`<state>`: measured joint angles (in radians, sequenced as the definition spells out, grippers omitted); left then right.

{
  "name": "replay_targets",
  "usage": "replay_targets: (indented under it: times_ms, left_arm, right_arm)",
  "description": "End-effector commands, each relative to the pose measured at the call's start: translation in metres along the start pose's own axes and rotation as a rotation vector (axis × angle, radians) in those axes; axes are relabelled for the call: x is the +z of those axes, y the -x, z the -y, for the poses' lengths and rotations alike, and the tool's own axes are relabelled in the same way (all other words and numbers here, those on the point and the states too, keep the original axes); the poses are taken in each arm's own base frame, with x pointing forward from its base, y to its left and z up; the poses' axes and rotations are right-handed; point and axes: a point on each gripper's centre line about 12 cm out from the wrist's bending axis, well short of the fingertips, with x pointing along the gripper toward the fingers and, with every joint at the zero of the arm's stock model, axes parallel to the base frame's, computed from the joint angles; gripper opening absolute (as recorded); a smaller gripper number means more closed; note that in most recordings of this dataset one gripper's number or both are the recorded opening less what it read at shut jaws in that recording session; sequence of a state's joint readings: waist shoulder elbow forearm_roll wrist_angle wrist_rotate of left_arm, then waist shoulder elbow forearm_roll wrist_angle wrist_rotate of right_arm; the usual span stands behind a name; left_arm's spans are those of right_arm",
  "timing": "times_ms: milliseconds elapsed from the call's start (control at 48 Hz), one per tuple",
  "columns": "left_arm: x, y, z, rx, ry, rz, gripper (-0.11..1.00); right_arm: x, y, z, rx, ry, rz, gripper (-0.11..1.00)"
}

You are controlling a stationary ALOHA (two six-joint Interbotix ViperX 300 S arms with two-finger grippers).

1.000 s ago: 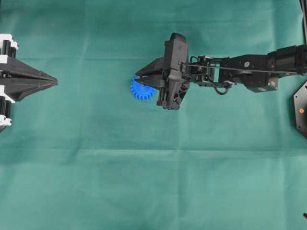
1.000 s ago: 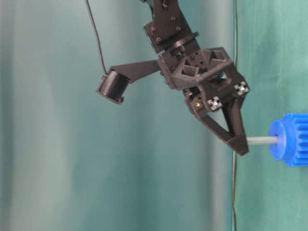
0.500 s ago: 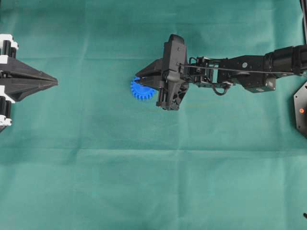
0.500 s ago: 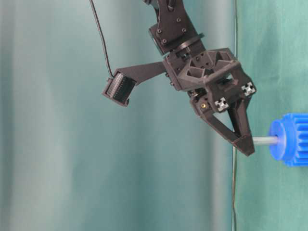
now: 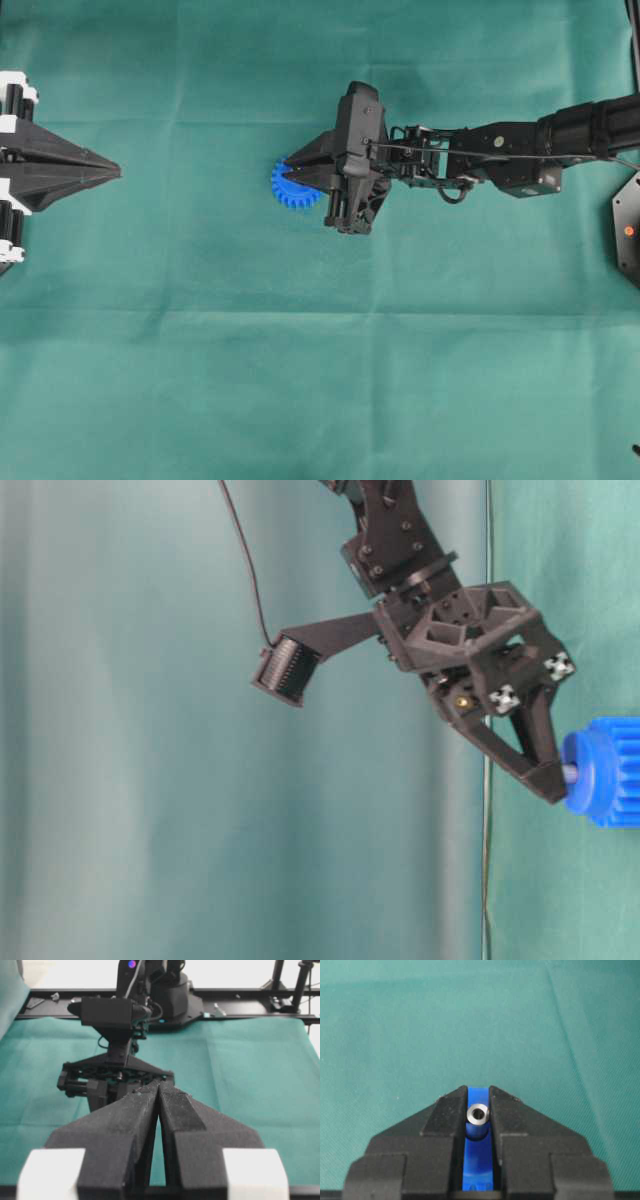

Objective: Insert the shaft placed at a random location into the center hole of the small gear at another random location.
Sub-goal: 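Lower the held shaft into the gear's center hole, then open the right gripper and raise it off the shaft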

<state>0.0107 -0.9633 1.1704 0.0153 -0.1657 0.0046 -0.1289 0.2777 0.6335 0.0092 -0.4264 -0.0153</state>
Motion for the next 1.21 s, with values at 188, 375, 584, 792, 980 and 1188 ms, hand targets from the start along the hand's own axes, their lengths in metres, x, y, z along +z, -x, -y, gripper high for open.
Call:
replay_targets:
  times_ms: [188,375,584,792,980,1188]
  left_arm:
    - [0.005,-0.002,0.0,0.001,-0.003,0.012,0.0]
    - [0.005,-0.002,-0.001,0.003,-0.004,0.012,0.0]
    - [0.005,-0.002,0.0,0.001,-0.003,0.012,0.0]
    - [0.005,-0.002,-0.001,0.003,-0.001,0.012,0.0]
    - [0.005,-0.002,0.0,0.001,0.003,0.012,0.0]
    - [0.006,-0.002,-0.001,0.003,0.003,0.012,0.0]
  right_arm:
    - [0.01,0.001,-0.001,0.001,-0.002,0.037,0.13]
    - [0.009,0.001,-0.001,0.0,-0.002,0.032,0.13]
    - [0.009,0.001,-0.001,0.001,-0.001,0.034,0.14]
    - [0.013,0.002,-0.001,0.003,0.004,0.043,0.65]
    - [0.024,0.009,-0.004,0.009,0.013,0.069,0.83]
    - [0.047,0.025,-0.004,0.008,0.012,0.112,0.79]
